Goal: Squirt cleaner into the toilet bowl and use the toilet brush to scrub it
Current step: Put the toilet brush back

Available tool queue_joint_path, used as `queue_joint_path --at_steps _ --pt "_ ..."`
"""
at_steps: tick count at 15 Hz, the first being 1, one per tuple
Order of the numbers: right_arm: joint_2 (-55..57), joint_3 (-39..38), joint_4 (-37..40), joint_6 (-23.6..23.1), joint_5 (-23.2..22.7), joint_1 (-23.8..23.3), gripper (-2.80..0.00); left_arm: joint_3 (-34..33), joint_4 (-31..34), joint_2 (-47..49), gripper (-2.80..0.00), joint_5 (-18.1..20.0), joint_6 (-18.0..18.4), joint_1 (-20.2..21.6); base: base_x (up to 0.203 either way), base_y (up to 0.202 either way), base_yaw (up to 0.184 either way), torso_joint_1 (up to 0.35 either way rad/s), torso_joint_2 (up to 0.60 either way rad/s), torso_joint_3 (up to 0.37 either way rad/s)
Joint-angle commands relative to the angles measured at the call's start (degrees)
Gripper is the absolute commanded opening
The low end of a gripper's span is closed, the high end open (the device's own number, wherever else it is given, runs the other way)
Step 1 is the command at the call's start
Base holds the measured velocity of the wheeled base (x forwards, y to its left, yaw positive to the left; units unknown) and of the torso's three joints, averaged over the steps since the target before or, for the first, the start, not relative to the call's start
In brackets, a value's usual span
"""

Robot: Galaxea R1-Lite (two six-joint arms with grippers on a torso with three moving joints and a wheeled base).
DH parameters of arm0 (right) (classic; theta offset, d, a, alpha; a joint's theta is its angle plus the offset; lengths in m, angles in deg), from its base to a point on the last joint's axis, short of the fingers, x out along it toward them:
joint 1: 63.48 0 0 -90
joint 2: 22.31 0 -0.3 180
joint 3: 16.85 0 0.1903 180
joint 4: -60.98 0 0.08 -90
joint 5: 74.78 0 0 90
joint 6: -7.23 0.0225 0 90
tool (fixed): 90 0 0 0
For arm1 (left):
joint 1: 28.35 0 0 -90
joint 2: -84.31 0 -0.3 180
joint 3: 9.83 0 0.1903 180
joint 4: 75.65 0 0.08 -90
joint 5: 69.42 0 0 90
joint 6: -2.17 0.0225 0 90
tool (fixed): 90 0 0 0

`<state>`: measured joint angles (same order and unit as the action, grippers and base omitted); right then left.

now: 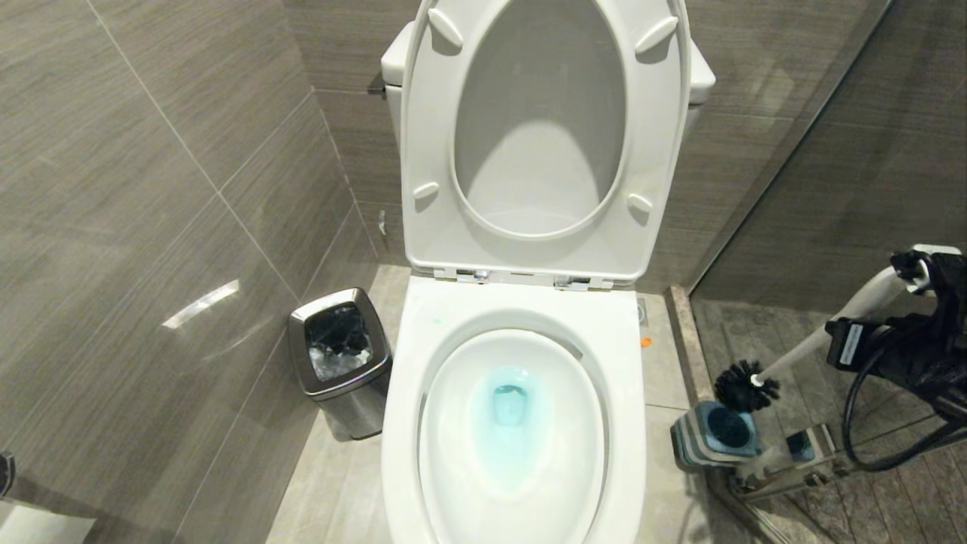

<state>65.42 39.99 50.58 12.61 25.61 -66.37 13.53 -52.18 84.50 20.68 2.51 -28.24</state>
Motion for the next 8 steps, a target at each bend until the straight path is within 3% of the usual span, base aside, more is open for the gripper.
queue_joint_path --at_steps 1,8 --pt "2.3 -3.4 -0.7 0.1 0.0 -0.1 -2.8 0.0 0.0 0.0 -2.8 0.0 0.0 0.1 0.0 0.0 0.0 0.0 0.0 0.0" --pt "11.7 -5.3 -10.6 0.4 0.3 -3.6 -2.8 0.0 0.0 0.0 -2.8 0.0 0.0 0.0 0.0 0.0 0.0 0.0 0.0 0.0"
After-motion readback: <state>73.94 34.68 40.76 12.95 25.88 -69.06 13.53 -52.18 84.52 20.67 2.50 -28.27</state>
